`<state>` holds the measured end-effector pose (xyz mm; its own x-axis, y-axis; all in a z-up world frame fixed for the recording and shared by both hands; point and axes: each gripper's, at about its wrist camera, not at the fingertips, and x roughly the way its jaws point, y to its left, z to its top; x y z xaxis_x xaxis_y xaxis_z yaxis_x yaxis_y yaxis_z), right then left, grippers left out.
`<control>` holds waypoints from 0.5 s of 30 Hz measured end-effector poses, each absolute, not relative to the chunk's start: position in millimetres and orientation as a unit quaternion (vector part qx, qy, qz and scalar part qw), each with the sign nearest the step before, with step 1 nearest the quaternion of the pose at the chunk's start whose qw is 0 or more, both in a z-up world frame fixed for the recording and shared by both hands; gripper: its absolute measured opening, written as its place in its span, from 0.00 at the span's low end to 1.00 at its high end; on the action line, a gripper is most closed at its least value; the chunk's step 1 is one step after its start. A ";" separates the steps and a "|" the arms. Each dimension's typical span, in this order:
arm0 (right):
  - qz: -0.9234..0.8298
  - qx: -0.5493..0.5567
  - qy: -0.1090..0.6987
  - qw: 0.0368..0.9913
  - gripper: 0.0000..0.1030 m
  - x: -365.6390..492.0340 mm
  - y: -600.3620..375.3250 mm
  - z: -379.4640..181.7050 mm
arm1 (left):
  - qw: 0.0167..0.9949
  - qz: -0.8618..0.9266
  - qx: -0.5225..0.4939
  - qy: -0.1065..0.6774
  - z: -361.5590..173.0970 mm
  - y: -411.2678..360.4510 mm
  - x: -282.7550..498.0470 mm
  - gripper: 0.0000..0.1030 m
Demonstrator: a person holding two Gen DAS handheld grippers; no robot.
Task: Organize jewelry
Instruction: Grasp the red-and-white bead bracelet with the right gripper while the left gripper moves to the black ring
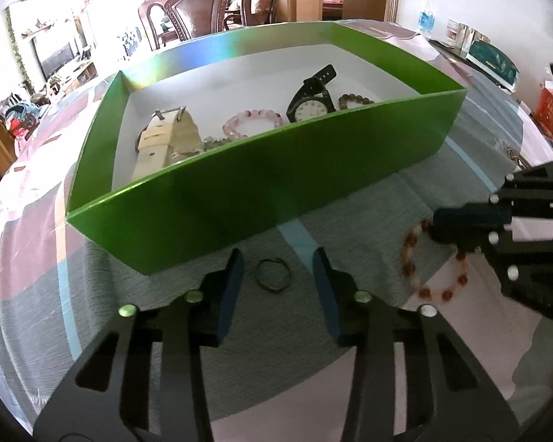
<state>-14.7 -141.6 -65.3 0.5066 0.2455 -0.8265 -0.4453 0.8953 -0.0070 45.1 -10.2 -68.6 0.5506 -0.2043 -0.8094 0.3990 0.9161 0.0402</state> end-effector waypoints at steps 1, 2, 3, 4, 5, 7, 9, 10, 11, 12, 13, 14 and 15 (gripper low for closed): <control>0.190 -0.104 0.456 0.863 0.08 -11.8 -144.5 -65.4 | 0.875 -0.171 0.115 0.439 -68.6 -11.4 43.3 0.33; 0.175 -0.096 0.457 0.867 0.08 -7.7 -149.4 -65.4 | 0.875 -0.171 0.118 0.437 -68.5 -11.9 42.4 0.32; 0.161 -0.086 0.460 0.869 0.08 -3.7 -154.9 -65.3 | 0.876 -0.170 0.121 0.436 -68.4 -12.8 41.6 0.32; 0.149 -0.075 0.463 0.870 0.08 0.0 -160.7 -65.1 | 0.876 -0.169 0.122 0.435 -68.3 -12.9 41.4 0.32; 0.145 -0.067 0.466 0.870 0.08 1.8 -164.8 -65.4 | 0.876 -0.170 0.121 0.436 -68.2 -12.6 41.6 0.32; 0.149 -0.055 0.470 0.868 0.08 4.9 -169.4 -65.5 | 0.875 -0.170 0.118 0.437 -68.1 -11.2 41.6 0.32; 0.150 -0.053 0.471 0.868 0.08 6.0 -169.9 -65.4 | 0.875 -0.170 0.115 0.438 -68.2 -10.1 41.8 0.32; 0.151 -0.054 0.470 0.868 0.10 5.2 -168.8 -65.0 | 0.875 -0.169 0.116 0.438 -68.2 -10.1 42.0 0.34; 0.155 -0.055 0.469 0.868 0.15 4.6 -167.2 -64.9 | 0.876 -0.168 0.116 0.438 -68.3 -9.8 42.0 0.36; 0.158 -0.054 0.468 0.868 0.17 4.0 -166.4 -64.8 | 0.877 -0.164 0.115 0.437 -68.4 -9.1 42.4 0.39; 0.159 -0.056 0.467 0.868 0.21 3.1 -165.7 -64.7 | 0.877 -0.161 0.114 0.438 -68.5 -8.3 43.3 0.43; 0.158 -0.059 0.465 0.869 0.23 2.9 -165.4 -65.3 | 0.877 -0.159 0.110 0.440 -68.6 -6.6 44.5 0.44; 0.156 -0.062 0.464 0.870 0.23 2.6 -164.7 -65.8 | 0.877 -0.159 0.106 0.441 -68.7 -5.7 45.4 0.45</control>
<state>2.6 -164.7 -65.8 0.5214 0.2149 -0.8258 -0.3291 0.9435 0.0377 45.4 -5.7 -68.7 0.5602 -0.1857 -0.8073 0.3729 0.9268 0.0455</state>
